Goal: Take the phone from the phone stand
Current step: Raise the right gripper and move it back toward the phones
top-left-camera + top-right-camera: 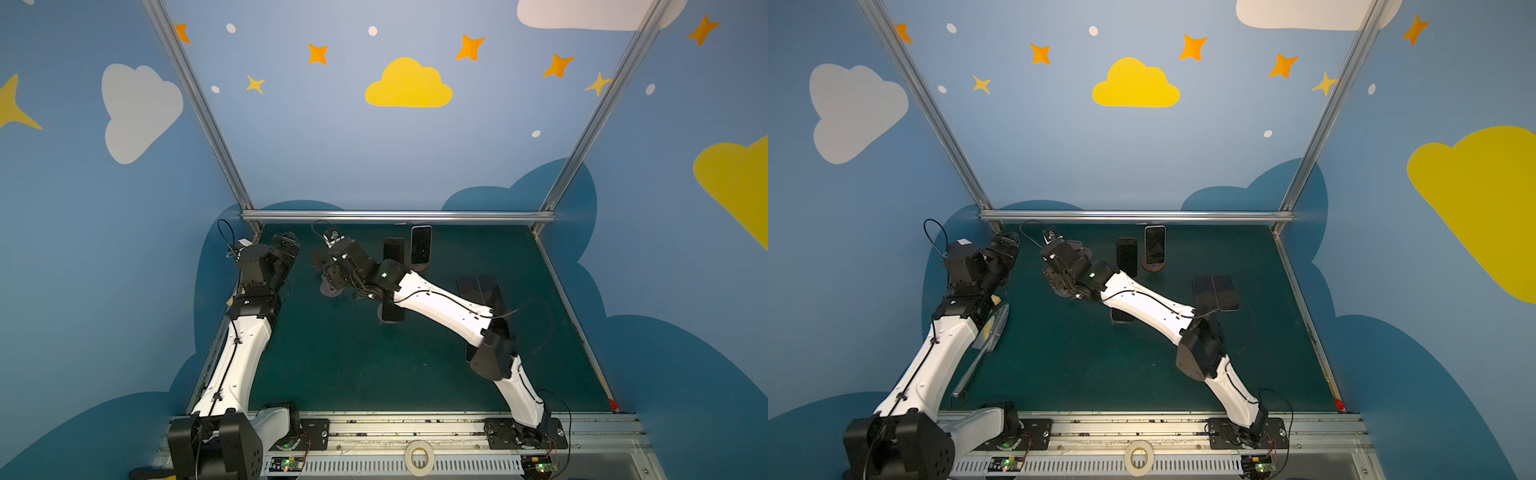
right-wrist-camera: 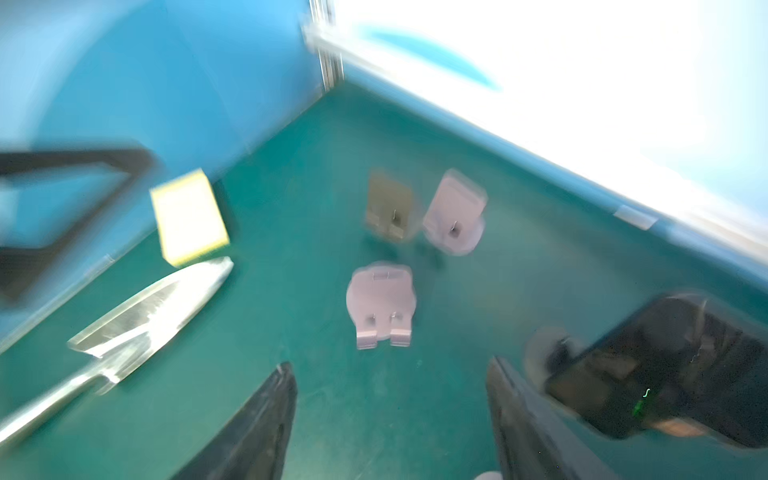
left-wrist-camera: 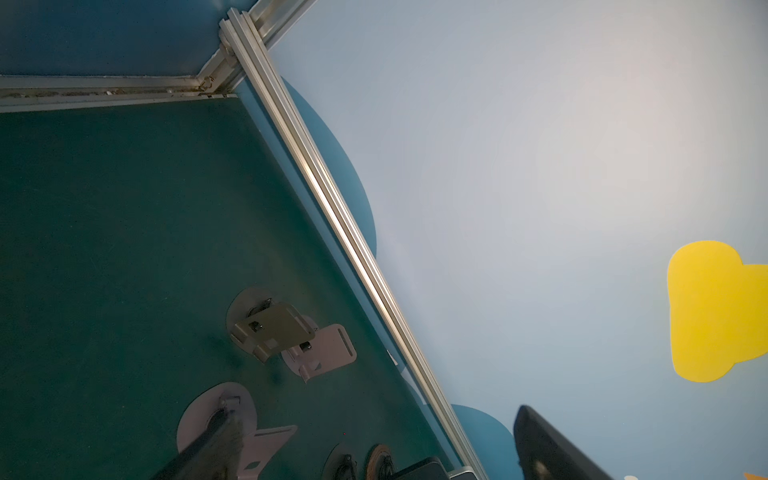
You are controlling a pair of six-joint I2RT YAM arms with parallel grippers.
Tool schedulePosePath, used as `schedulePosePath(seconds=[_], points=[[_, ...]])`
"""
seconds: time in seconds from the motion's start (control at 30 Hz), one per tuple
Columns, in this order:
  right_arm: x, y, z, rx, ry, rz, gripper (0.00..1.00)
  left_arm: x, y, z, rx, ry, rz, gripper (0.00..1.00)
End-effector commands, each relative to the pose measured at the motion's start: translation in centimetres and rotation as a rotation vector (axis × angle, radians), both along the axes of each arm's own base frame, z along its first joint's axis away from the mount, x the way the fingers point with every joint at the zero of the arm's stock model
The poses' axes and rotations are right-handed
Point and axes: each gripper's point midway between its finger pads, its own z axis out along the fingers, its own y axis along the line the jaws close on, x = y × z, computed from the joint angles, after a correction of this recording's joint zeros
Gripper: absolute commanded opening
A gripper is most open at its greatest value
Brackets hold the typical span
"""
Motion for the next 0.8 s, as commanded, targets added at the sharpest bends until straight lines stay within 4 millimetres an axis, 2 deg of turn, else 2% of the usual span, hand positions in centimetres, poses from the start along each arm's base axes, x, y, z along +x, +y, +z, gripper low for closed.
schedulePosePath(seconds=[0.0, 0.13, 0.27, 0.37, 0.43, 0.5, 0.53, 0.63, 0.77], points=[[-0.3, -3.3, 2.7, -0.004, -0.124, -0.072, 0.74, 0.1, -0.3, 1.8, -0.007, -0.047, -0.015, 1.00], [-1.4, -9.8, 3.8, -0.025, -0.180, -0.179, 0.76, 0.5, -0.7, 1.2, -0.034, -0.038, -0.031, 1.00], [-2.9, -16.6, 4.0, -0.032, -0.212, -0.283, 0.80, 1.5, -3.2, 1.3, -0.091, -0.057, -0.149, 1.00], [-4.1, -21.4, 3.2, -0.015, -0.190, -0.354, 0.82, 1.6, -5.6, 1.0, -0.115, -0.038, -0.220, 1.00], [-4.9, -24.2, 1.6, -0.003, -0.155, -0.401, 0.84, 1.5, -7.4, 0.7, -0.116, -0.029, -0.261, 1.00], [-5.6, -26.1, 0.0, 0.020, -0.123, -0.455, 0.87, 1.4, -9.0, 0.3, -0.111, -0.017, -0.297, 1.00], [-6.0, -26.7, -1.0, 0.029, -0.098, -0.468, 0.87, 1.3, -9.7, 0.3, -0.108, -0.013, -0.315, 1.00], [-7.2, -26.5, -3.6, 0.064, 0.004, -0.442, 0.87, 1.2, -11.2, -0.2, -0.109, 0.007, -0.352, 1.00], [-7.6, -24.7, -4.7, 0.097, 0.090, -0.429, 0.87, 1.2, -11.5, -0.8, -0.105, 0.029, -0.356, 1.00]])
